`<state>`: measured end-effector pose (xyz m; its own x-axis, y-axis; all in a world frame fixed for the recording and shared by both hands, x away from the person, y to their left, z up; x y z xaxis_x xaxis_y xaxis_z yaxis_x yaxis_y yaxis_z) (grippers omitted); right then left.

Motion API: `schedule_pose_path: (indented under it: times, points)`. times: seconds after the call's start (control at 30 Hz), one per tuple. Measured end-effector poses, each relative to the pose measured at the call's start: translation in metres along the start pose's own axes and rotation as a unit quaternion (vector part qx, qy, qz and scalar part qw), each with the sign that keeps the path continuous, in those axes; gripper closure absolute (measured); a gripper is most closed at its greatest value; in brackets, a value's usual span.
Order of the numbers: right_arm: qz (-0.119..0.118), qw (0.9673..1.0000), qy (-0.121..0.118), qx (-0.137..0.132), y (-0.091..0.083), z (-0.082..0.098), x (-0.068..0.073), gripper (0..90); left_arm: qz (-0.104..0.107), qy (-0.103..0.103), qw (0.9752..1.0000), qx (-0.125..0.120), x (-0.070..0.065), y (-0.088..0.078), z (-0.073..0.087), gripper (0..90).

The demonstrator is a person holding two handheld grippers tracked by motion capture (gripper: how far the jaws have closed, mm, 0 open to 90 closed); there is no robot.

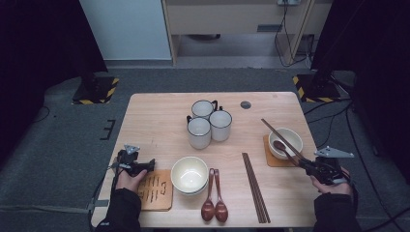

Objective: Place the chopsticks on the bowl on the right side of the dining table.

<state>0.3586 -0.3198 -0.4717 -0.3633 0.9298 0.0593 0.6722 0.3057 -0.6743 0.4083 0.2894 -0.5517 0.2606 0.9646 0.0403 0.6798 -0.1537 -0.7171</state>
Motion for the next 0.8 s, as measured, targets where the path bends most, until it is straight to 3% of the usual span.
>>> schedule_pose_path:
  times: [0.8]
  points:
    - [0.028,0.9993,0.024,0.009,0.007,0.006,-0.011,77.1,0.000,0.000,1.0000,0.000,0.000,0.000,0.000,0.0]
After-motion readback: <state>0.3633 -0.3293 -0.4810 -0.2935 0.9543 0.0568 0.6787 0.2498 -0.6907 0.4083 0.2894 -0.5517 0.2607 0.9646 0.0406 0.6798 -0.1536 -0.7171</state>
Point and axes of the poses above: each handheld gripper's, and its own axes: y roughly forward along the jaws, z roughly out of its underside, x roughly to its left, the point moved 2 cm from there along y, roughly forward along the jaws, and after that the axes turned 3 degrees about y, right-handed, at the moved point
